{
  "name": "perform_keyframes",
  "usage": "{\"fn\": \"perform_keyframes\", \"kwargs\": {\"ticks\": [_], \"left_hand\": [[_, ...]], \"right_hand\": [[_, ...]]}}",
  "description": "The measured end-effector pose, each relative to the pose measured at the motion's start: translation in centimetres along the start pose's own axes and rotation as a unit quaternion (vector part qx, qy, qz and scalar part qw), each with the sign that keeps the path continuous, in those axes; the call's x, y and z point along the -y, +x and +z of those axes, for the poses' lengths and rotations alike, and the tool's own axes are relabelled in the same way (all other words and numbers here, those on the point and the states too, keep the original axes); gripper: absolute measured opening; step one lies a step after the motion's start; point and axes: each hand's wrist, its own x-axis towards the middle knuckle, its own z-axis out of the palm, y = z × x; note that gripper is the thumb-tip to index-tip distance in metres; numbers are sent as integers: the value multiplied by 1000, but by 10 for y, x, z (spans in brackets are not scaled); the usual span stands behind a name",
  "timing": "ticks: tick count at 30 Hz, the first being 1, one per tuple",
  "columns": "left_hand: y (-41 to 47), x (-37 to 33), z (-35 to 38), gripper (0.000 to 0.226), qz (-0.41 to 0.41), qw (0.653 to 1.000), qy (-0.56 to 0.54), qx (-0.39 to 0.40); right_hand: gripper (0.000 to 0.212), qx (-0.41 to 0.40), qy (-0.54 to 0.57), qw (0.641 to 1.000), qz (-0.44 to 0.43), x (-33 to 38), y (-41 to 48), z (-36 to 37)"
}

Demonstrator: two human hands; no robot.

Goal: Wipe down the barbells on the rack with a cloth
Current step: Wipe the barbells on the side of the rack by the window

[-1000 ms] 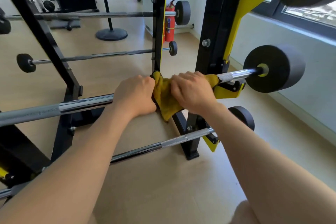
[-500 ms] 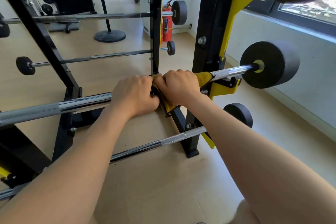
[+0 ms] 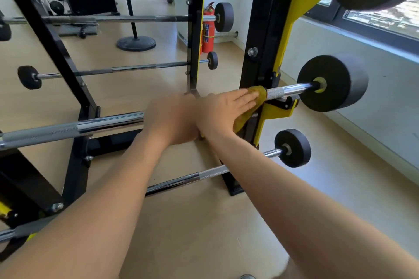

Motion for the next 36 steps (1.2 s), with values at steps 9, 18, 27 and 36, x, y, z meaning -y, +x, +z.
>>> {"fn": "perform_keyframes", "kwargs": {"ticks": [9,18,27,36], "left_hand": [[2,5,11,27,4,1000,18,-15],[0,9,2,26,5,999,-24,25],[4,4,0,28,-3,998,-52,27],[3,-7,6,41,-64,996,-59,-13]], "right_hand": [[50,-35,499,821,274,3,35,-2],[59,18,619,758,204,-18,34,-9],[29,148,521,809,228,-12,20,-28],[10,19,177,983,46,-45,16,-81]]}}
